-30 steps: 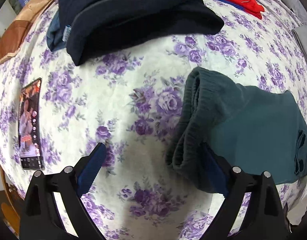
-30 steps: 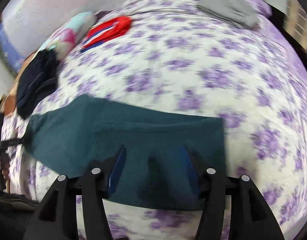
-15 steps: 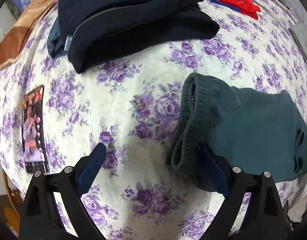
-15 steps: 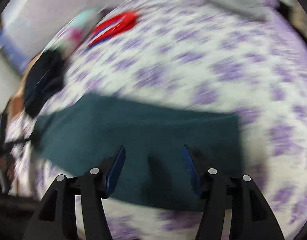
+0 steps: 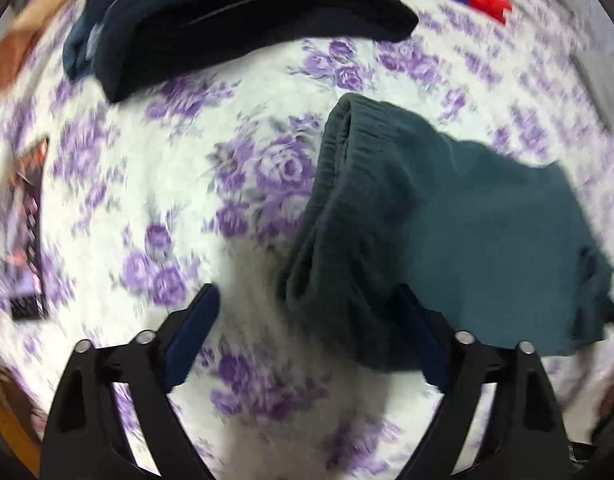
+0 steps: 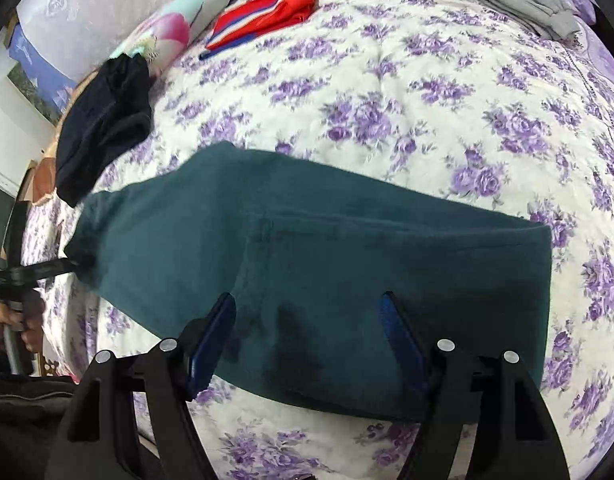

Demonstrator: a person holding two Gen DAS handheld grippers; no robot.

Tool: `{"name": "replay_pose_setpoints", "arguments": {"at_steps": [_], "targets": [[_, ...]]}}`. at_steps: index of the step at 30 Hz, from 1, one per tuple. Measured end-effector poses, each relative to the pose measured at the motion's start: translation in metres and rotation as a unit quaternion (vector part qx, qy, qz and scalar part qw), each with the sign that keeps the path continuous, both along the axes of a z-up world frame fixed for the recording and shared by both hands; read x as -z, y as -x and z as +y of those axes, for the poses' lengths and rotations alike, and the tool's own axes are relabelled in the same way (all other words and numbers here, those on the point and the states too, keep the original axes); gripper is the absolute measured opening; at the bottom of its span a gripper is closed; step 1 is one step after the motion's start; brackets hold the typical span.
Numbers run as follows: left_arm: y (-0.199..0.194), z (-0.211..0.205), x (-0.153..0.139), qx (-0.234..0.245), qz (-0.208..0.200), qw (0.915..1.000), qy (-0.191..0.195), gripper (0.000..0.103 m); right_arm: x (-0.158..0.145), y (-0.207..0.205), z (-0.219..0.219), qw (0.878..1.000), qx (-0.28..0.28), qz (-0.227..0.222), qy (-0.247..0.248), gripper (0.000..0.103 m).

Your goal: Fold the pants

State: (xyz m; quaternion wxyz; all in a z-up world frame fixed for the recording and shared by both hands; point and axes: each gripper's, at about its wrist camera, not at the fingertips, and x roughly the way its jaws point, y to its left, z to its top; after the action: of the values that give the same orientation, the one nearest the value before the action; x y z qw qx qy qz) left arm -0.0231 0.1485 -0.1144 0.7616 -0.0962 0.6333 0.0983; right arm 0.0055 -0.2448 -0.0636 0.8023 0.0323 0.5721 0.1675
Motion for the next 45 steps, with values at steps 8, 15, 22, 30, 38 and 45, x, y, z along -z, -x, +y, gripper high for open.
{"name": "replay_pose_setpoints", "arguments": {"at_steps": [8, 15, 22, 30, 38, 45], "targets": [[-0.02, -0.048, -0.021, 0.089, -0.002, 0.9917, -0.093, 0.015, 0.004, 0.011, -0.01, 1.0, 0.011, 0.004, -0.013, 0.075], [-0.028, -0.13, -0.104, 0.204, -0.112, 0.9651, 0.121, 0.016, -0.001, 0.006, -0.028, 0.998, 0.046, 0.004, -0.043, 0.075], [-0.045, -0.181, -0.048, 0.224, -0.038, 0.9601, 0.163, 0.085, -0.014, 0.005, -0.024, 0.998, 0.041, -0.002, -0.052, 0.076], [-0.048, -0.114, -0.075, 0.153, -0.098, 0.9711, 0.155, 0.091, -0.025, -0.006, 0.012, 0.994, -0.009, 0.0, -0.105, 0.08], [-0.038, -0.059, -0.036, 0.04, -0.045, 0.9939, 0.092, 0.091, -0.016, -0.024, 0.102, 0.984, -0.147, 0.008, -0.095, 0.083], [-0.028, -0.062, -0.03, 0.06, -0.037, 0.9948, 0.073, 0.091, -0.008, -0.046, 0.124, 0.983, -0.171, 0.0, -0.063, 0.045]]}}
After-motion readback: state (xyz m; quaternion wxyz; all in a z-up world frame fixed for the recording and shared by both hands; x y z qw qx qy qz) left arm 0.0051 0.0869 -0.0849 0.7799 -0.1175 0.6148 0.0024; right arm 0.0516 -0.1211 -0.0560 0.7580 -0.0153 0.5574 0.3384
